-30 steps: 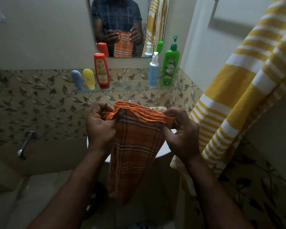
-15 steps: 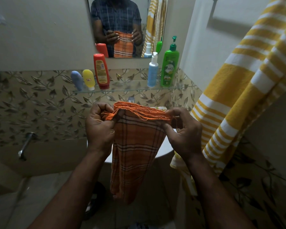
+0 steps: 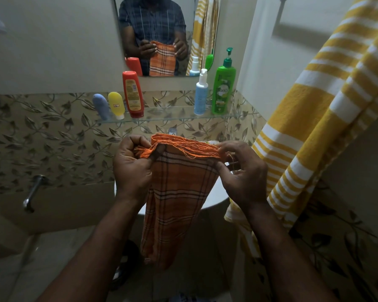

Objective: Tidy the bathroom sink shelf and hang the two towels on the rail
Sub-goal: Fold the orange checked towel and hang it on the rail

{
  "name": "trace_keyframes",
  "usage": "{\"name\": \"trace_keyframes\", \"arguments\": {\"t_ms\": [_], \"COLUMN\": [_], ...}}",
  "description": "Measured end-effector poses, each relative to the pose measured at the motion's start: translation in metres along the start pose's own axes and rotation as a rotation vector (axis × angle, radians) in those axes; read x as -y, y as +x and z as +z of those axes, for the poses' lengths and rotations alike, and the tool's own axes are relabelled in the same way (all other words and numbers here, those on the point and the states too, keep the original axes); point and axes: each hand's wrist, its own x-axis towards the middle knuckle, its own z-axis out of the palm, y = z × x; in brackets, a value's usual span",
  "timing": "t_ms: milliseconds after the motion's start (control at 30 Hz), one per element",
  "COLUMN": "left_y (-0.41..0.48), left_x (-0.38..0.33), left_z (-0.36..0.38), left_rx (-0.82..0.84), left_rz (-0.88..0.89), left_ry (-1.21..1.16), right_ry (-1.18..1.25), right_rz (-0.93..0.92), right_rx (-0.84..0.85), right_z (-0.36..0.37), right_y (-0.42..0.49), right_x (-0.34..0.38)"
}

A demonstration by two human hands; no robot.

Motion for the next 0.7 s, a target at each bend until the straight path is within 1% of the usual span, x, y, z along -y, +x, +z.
{"name": "trace_keyframes", "arguments": {"t_ms": [167, 467, 700], "left_y": [-0.0003, 0.0016, 0.0028], "left_x": [-0.0016, -0.0013, 0.0012], "left_z": [0.0008, -0.0001, 0.0006], "left_rx": [0.001, -0.004, 0.005], "left_rz": [0.005, 0.006, 0.009], "left_ry": [0.001, 0.025, 0.014], "right_ry": [-0.054, -0.036, -0.067], "right_rz": [-0.041, 0.017, -0.025], "right_rx": [0.012, 0.04, 0.071], "right_z": [-0.0009, 0.0003, -0.0011], "right_y": [0.0019, 0.0027, 0.0056], "right_x": [0.0001, -0.0025, -0.0058]}}
